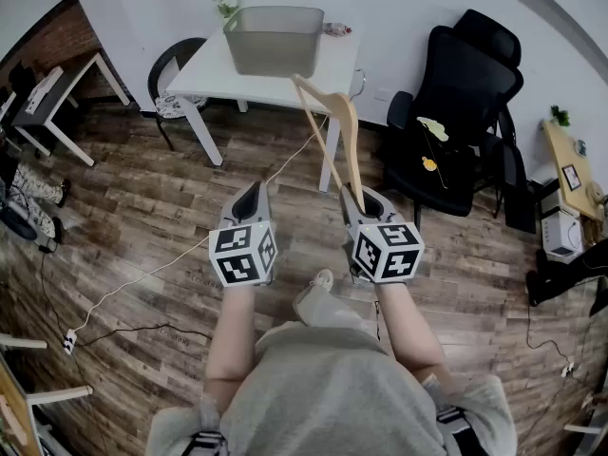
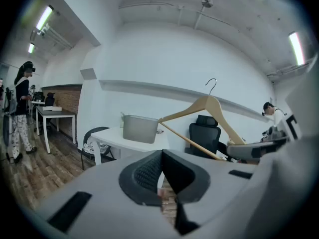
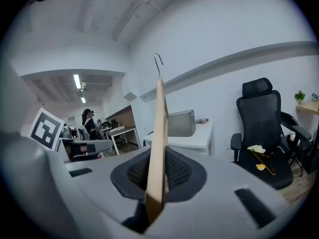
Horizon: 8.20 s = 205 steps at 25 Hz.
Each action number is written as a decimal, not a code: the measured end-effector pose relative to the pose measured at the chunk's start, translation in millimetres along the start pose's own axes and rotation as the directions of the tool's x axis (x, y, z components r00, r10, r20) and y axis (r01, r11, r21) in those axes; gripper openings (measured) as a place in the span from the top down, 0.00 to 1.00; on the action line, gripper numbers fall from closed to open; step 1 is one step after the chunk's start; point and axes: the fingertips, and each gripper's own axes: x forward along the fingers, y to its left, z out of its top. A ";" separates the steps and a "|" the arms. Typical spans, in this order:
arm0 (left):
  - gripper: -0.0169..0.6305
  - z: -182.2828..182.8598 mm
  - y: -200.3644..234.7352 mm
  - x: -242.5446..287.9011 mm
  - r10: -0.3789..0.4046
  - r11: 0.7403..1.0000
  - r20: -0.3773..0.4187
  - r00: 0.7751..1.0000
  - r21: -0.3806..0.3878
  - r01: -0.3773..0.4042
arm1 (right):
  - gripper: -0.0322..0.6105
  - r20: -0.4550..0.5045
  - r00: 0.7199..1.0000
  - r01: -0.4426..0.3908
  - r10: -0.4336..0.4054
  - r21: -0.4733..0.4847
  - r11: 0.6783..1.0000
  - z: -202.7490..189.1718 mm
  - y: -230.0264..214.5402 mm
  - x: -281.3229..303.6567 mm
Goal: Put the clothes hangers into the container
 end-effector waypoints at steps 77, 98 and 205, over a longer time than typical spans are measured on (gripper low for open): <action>0.96 97.9 90.7 251.9 0.095 0.995 -0.003 0.995 -0.023 -0.095 | 0.89 0.004 0.996 -0.085 0.085 -0.002 0.996 120.2 -100.5 256.7; 0.96 121.0 95.3 309.7 0.168 0.986 0.006 0.986 -0.014 -0.168 | 0.89 -0.020 0.985 -0.170 0.170 -0.018 0.985 152.3 -142.8 318.9; 0.96 229.2 305.2 610.1 0.008 1.000 -0.079 0.997 0.002 -0.008 | 0.72 -0.806 0.567 -0.523 0.172 -0.191 0.831 145.4 -160.6 671.0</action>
